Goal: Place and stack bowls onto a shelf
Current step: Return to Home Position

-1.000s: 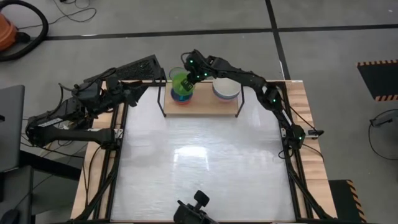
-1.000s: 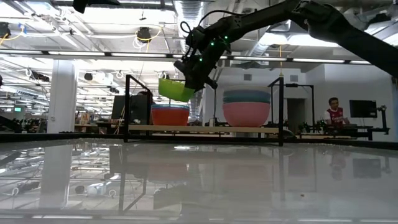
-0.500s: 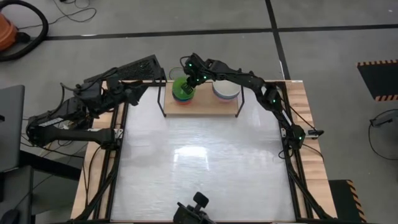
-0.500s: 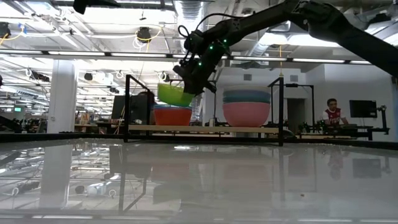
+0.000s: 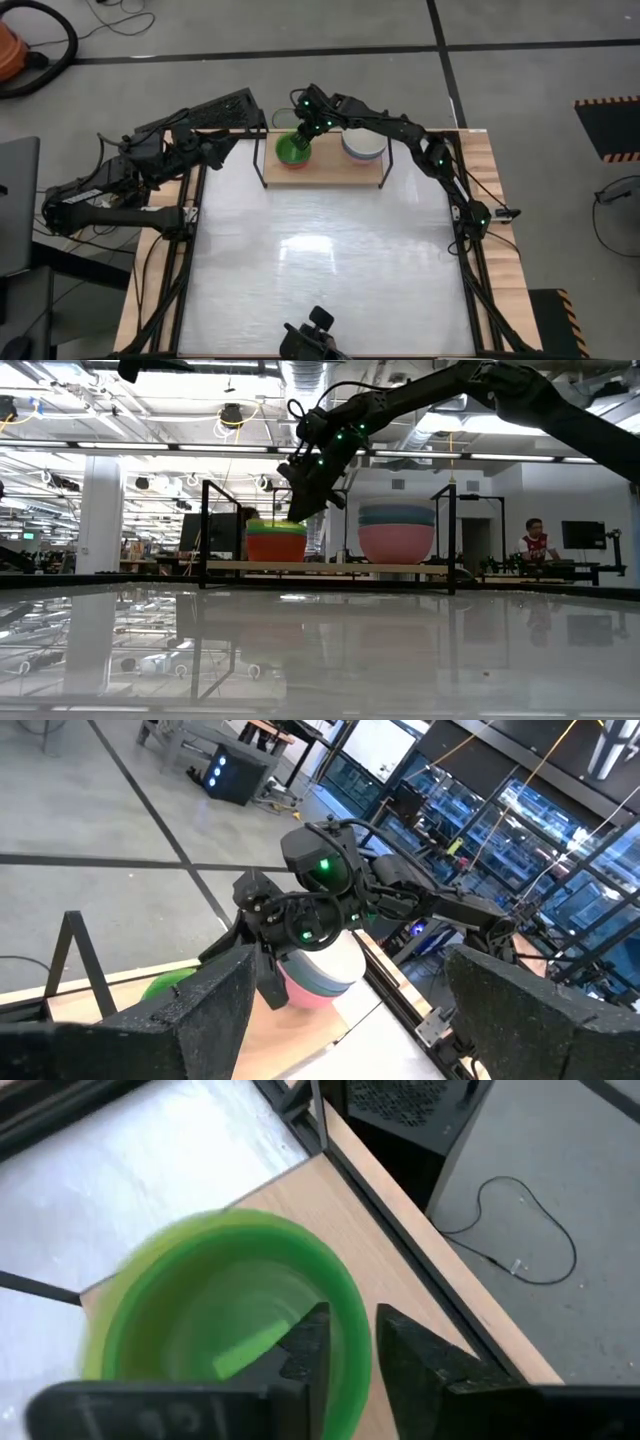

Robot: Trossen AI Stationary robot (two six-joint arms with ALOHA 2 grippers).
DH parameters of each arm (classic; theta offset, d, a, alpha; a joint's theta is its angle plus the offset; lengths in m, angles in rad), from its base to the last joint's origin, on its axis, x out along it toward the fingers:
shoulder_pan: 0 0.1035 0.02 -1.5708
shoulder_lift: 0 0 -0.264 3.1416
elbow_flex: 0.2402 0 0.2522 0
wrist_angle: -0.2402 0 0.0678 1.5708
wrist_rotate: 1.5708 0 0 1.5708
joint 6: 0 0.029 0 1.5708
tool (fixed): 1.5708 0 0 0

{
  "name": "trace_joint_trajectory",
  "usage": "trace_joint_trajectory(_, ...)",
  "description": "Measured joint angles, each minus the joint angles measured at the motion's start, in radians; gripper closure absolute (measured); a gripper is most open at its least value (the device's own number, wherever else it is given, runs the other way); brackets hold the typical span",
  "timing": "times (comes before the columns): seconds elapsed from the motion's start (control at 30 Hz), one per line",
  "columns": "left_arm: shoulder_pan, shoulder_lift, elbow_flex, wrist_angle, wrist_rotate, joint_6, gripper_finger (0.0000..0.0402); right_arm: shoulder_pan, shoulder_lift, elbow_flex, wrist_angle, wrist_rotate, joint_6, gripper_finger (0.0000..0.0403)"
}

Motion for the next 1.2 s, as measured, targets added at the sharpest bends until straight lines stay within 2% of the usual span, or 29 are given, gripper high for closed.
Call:
trace_joint_trajectory(0.2, 0.000, 0.000, 0.000, -0.004, 0.000, 0.013, 0.0093, -0.010, -0.018, -0.001, 0.053, -0.006, 0.030, 0.0245)
trace_joint_trajectory(0.37, 0.000, 0.000, 0.000, -0.002, 0.001, 0.021, 0.0093, -0.012, -0.144, 0.045, 0.067, -0.208, 0.079, 0.0236)
trace_joint_trajectory(0.47, 0.000, -0.001, 0.000, 0.017, 0.012, 0.040, 0.0093, -0.004, -0.261, 0.051, 0.044, -0.283, 0.095, 0.0241)
trace_joint_trajectory(0.6, 0.000, -0.023, 0.000, 0.020, 0.072, 0.042, 0.0097, 0.017, -0.426, 0.050, -0.005, -0.287, 0.070, 0.0248)
trace_joint_trajectory(0.7, 0.000, -0.047, 0.000, 0.017, 0.140, 0.052, 0.0103, 0.055, -0.588, 0.050, -0.077, -0.286, -0.069, 0.0250)
trace_joint_trajectory(0.8, 0.000, -0.083, 0.000, 0.016, 0.164, 0.056, 0.0106, 0.105, -0.759, 0.051, -0.206, -0.288, -0.214, 0.0249)
trace_joint_trajectory(0.93, 0.000, -0.144, 0.000, 0.017, 0.162, 0.009, 0.0107, 0.161, -0.968, 0.051, -0.467, -0.195, -0.253, 0.0248)
trace_joint_trajectory(1.03, 0.000, -0.176, 0.001, -0.011, 0.154, 0.007, 0.0107, 0.196, -1.106, 0.024, -0.598, -0.045, -0.089, 0.0249)
trace_joint_trajectory(1.1, 0.000, -0.190, 0.001, -0.076, 0.108, 0.007, 0.0107, 0.229, -1.205, -0.049, -0.592, 0.001, -0.081, 0.0249)
trace_joint_trajectory(1.2, 0.000, -0.206, 0.000, -0.126, 0.087, -0.051, 0.0107, 0.272, -1.353, -0.264, -0.449, 0.002, -0.033, 0.0248)
